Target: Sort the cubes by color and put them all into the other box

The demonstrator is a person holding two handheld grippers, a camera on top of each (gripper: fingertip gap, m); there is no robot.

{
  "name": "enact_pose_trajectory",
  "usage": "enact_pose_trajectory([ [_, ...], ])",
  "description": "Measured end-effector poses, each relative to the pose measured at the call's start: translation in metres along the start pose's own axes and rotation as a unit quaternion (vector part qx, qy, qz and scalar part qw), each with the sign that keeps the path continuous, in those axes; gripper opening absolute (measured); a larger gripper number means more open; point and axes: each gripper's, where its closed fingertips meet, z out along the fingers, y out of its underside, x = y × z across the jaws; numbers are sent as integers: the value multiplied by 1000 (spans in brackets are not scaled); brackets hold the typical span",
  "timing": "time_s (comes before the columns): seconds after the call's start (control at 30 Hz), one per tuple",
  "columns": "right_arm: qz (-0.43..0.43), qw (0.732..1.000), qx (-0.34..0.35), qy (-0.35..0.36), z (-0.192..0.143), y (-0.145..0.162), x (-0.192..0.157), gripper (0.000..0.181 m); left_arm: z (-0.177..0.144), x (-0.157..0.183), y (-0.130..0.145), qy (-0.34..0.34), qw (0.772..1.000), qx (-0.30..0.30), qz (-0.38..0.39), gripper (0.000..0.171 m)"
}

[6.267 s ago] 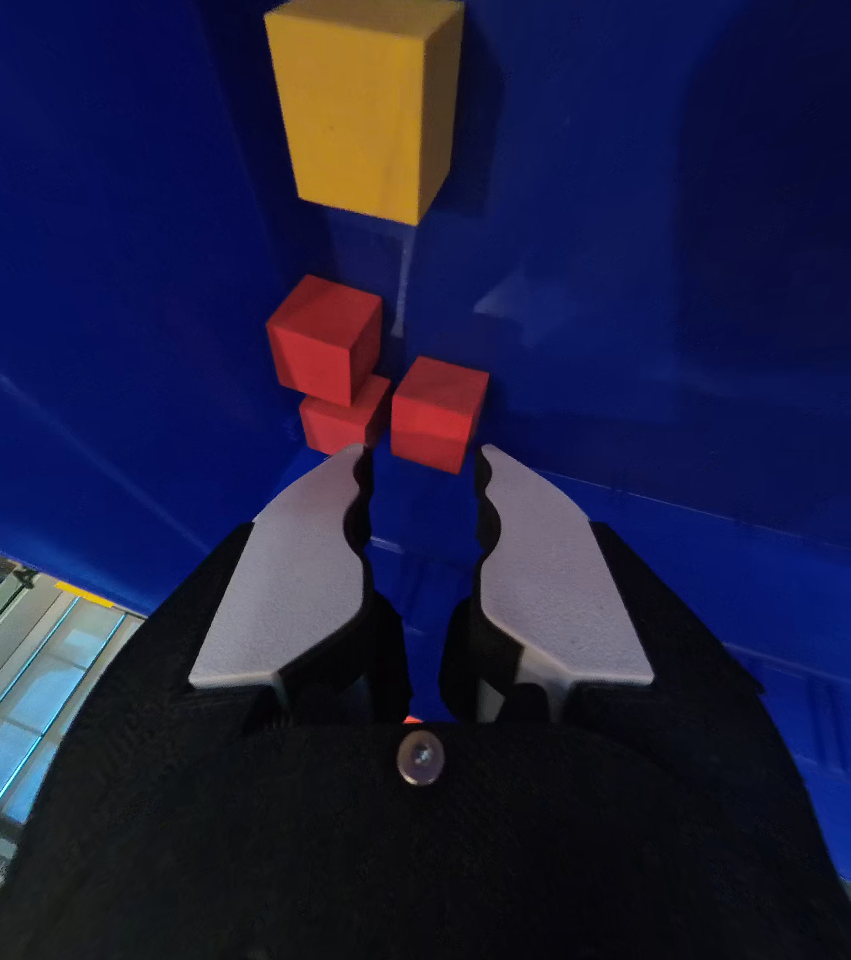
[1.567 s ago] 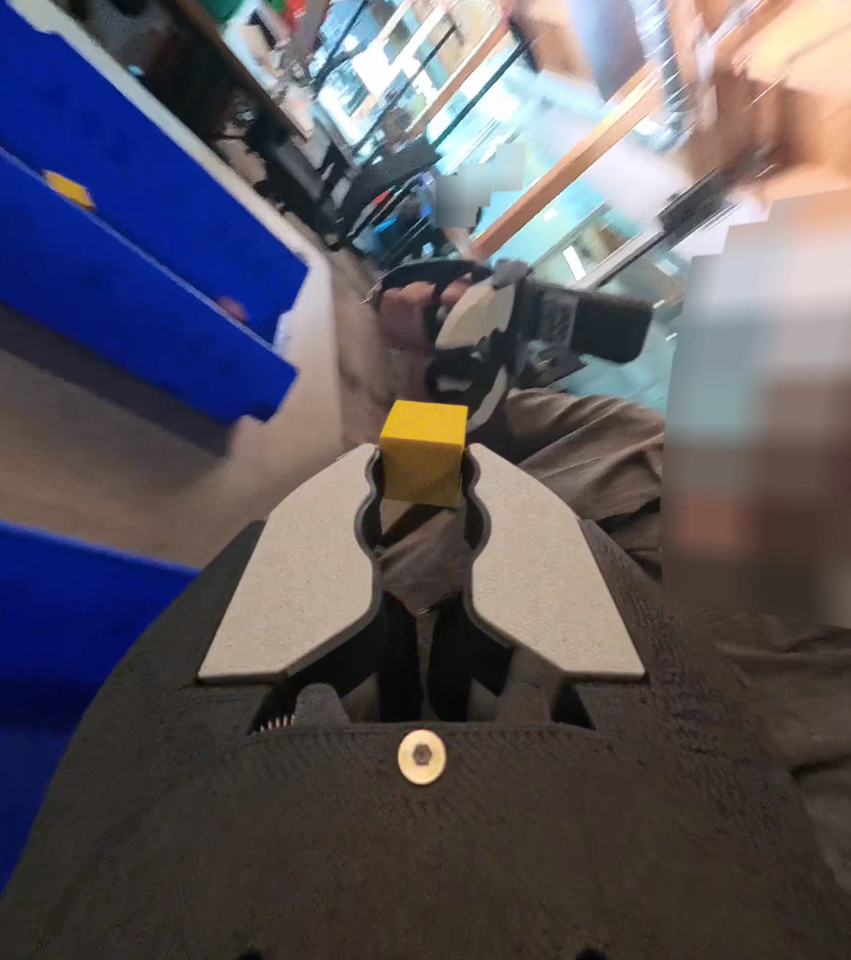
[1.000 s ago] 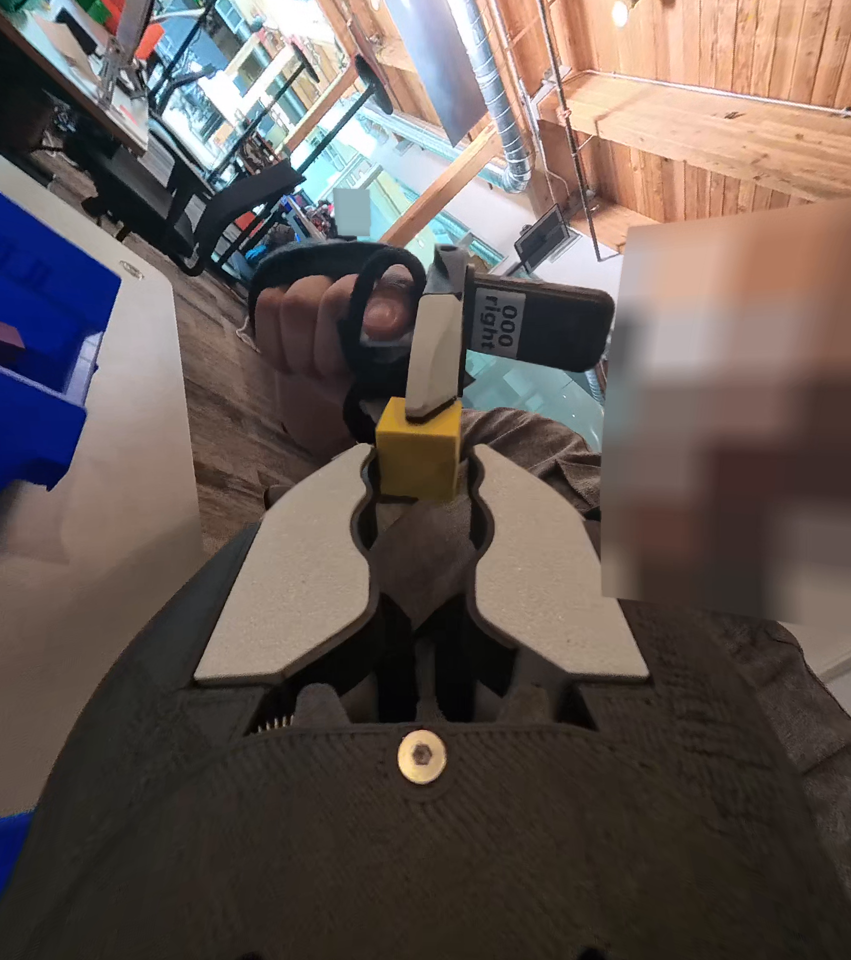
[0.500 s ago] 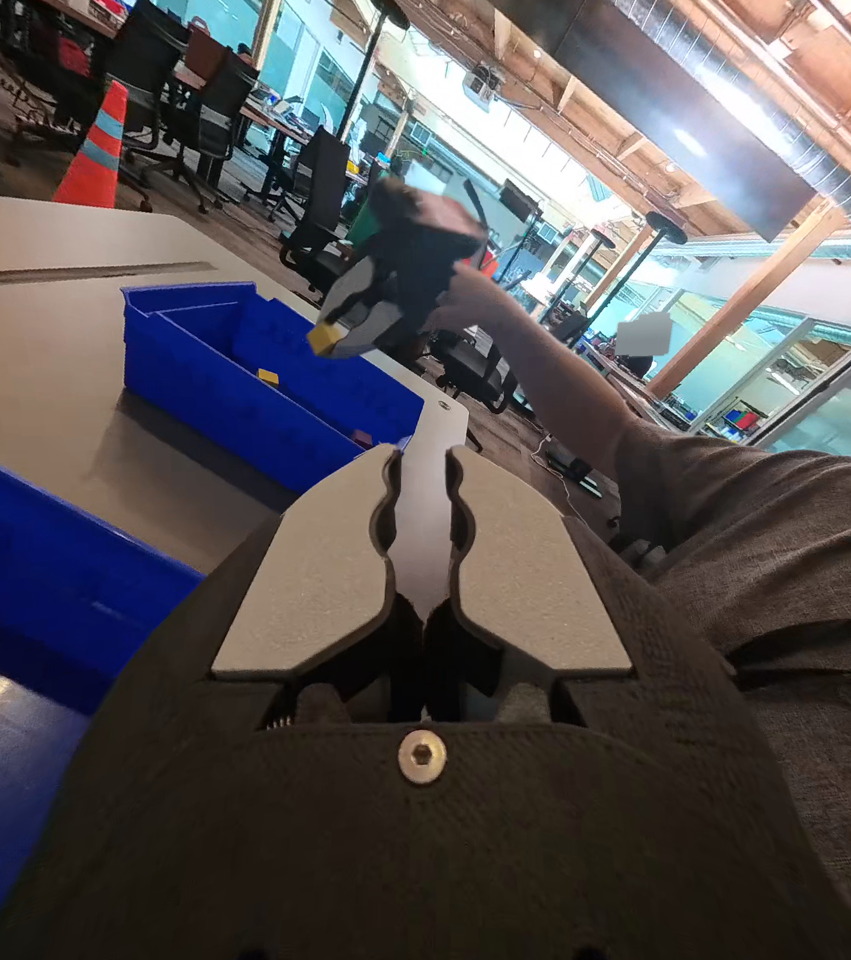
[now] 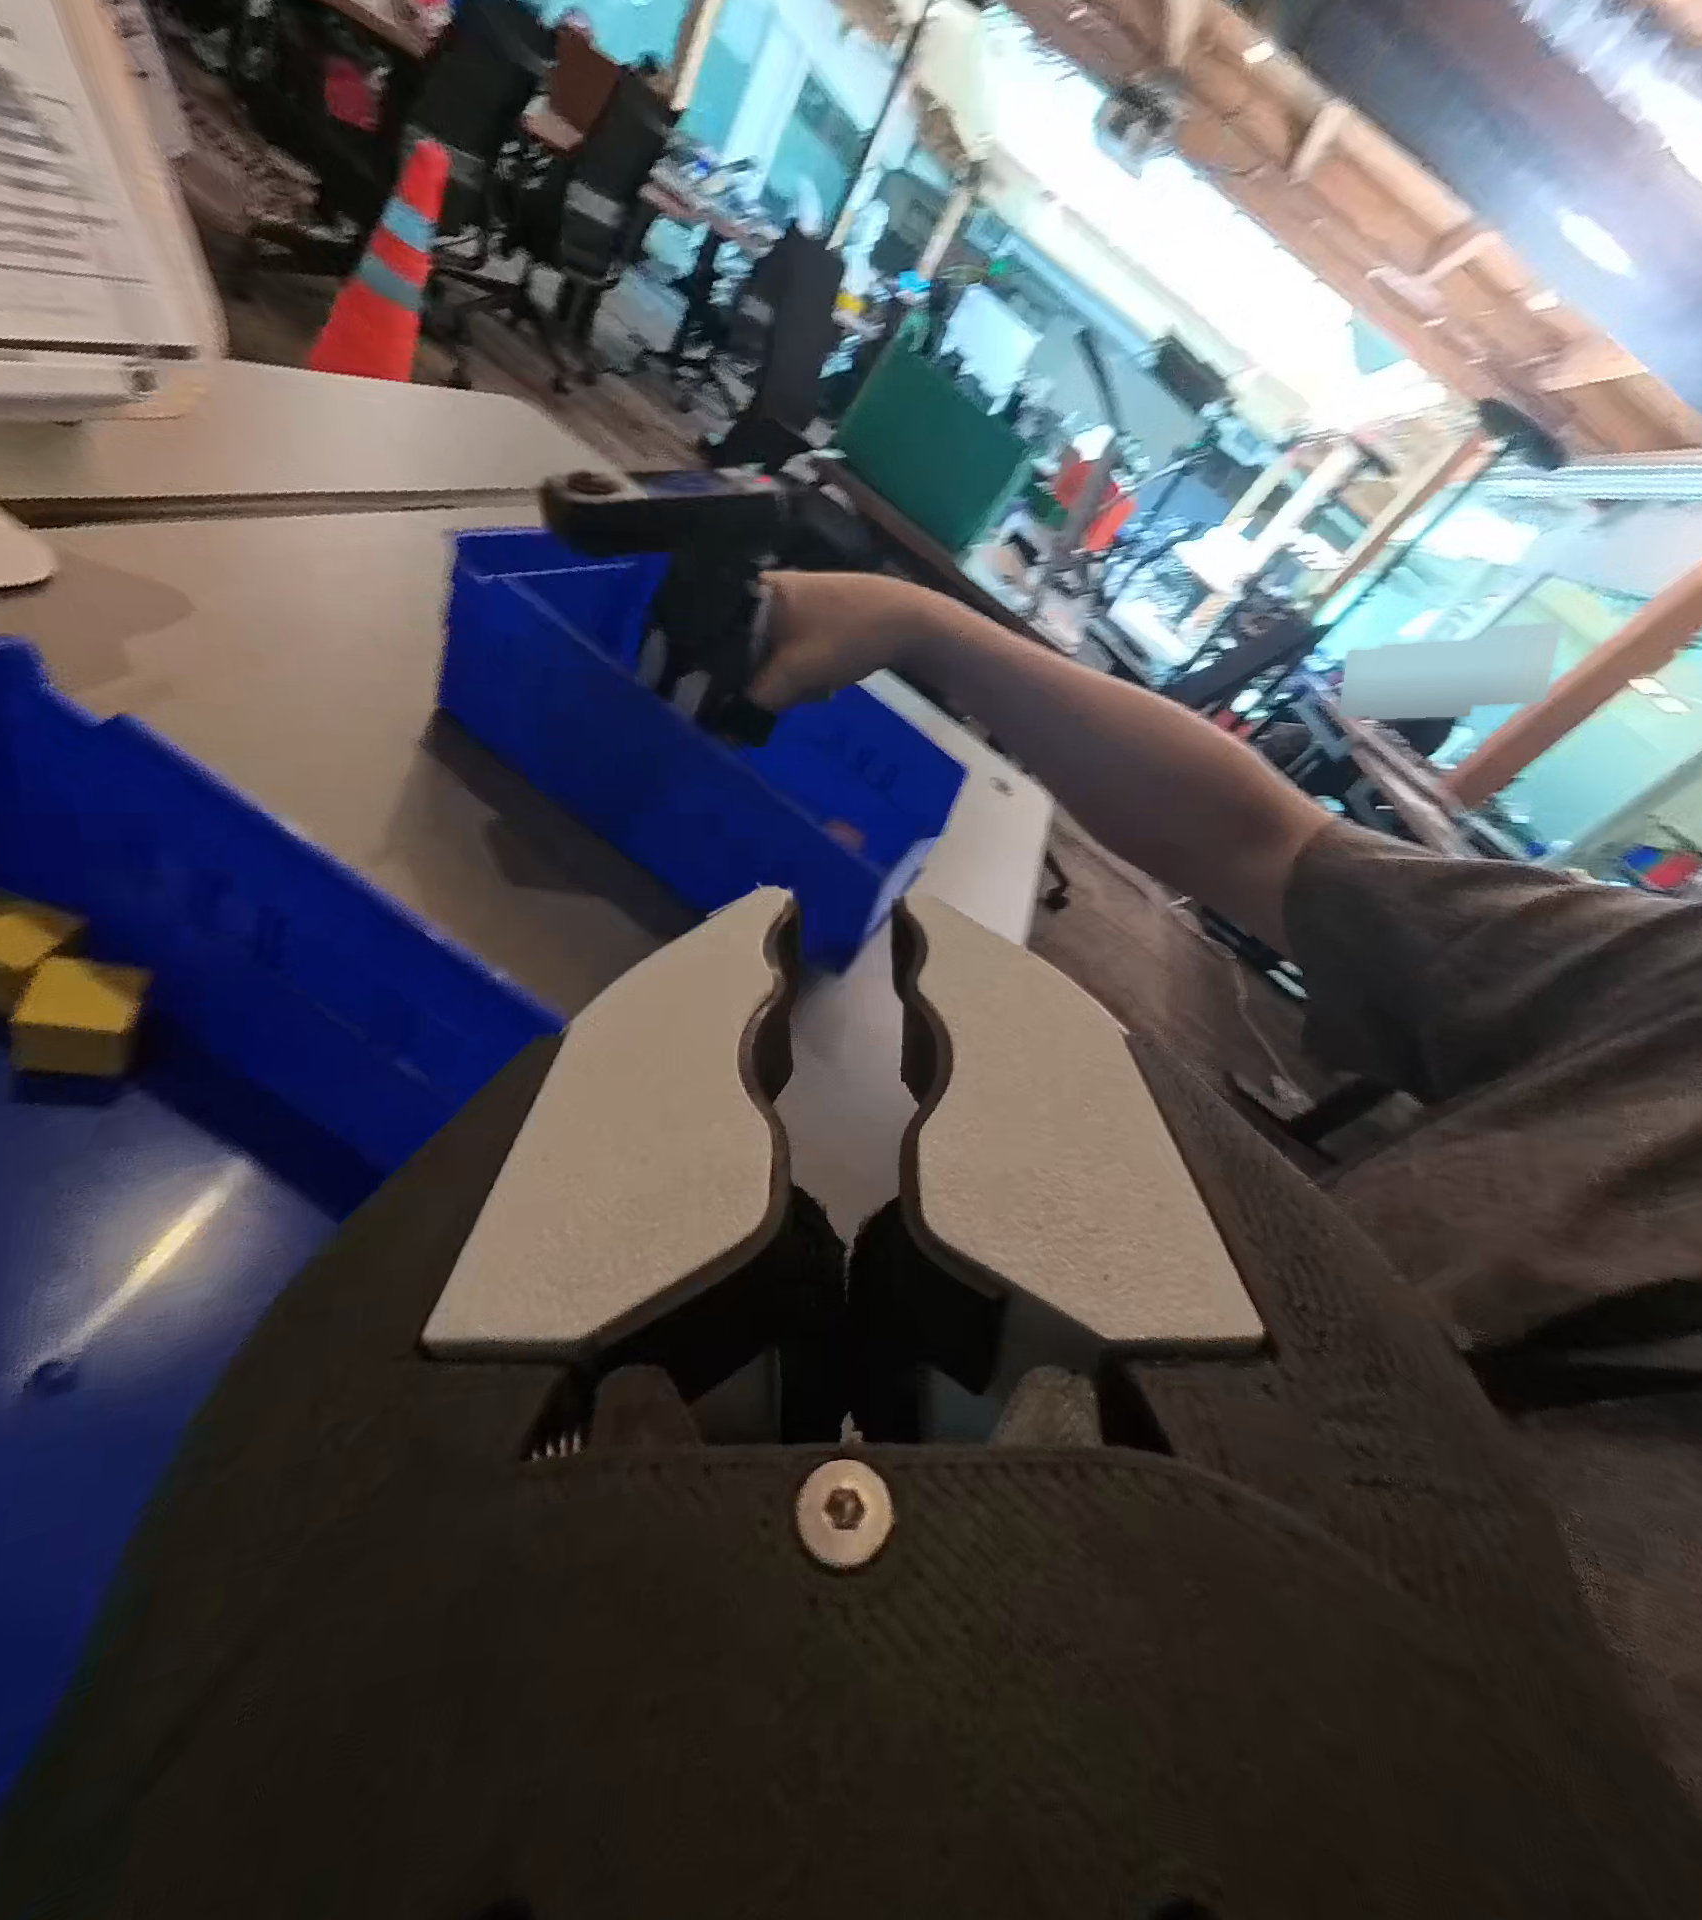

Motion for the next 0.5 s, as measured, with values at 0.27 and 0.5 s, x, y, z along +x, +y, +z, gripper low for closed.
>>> enact_pose_trajectory([
  [0.27, 3, 1000, 29, 8, -24, -1, -6, 55, 1, -128, 27, -296, 940, -165, 45, 44],
  [0.5, -29, 977, 156, 141, -101, 12, -22, 47, 48, -189, 38, -333, 911, -230, 73, 55],
])
